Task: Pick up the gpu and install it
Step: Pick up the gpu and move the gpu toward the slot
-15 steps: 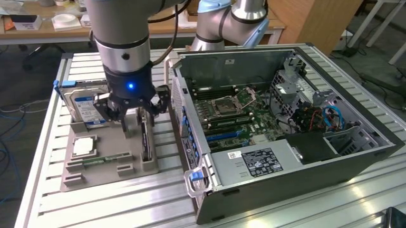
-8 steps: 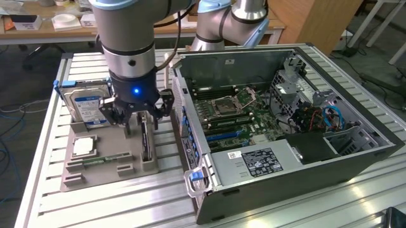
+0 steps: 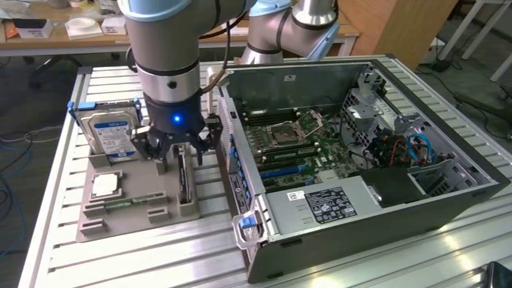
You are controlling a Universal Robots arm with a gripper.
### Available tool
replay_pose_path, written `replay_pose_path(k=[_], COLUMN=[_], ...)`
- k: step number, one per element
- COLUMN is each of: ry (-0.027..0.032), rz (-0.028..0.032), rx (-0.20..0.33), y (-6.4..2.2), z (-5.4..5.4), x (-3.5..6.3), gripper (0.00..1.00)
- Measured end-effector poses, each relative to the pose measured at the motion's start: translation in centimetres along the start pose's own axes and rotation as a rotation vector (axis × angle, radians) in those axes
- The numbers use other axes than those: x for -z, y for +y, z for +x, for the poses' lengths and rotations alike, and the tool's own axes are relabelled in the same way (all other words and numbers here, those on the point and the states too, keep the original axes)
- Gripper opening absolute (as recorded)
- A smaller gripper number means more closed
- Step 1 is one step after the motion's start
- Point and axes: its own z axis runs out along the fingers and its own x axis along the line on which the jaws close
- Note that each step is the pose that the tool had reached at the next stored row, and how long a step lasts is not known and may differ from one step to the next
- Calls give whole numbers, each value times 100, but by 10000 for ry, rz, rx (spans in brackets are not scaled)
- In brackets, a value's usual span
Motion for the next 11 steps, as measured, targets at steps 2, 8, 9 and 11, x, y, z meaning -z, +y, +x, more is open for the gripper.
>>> replay_pose_path(k=[2,8,9,11], ry=[1,-2,-1,-3], rz=[0,-1,1,0], rx=[1,0,0,-55], y=[35,109,115,120], z=[0,-2,-2,-2], x=[-17,-84,-100,-132], gripper=[65,65,65,65])
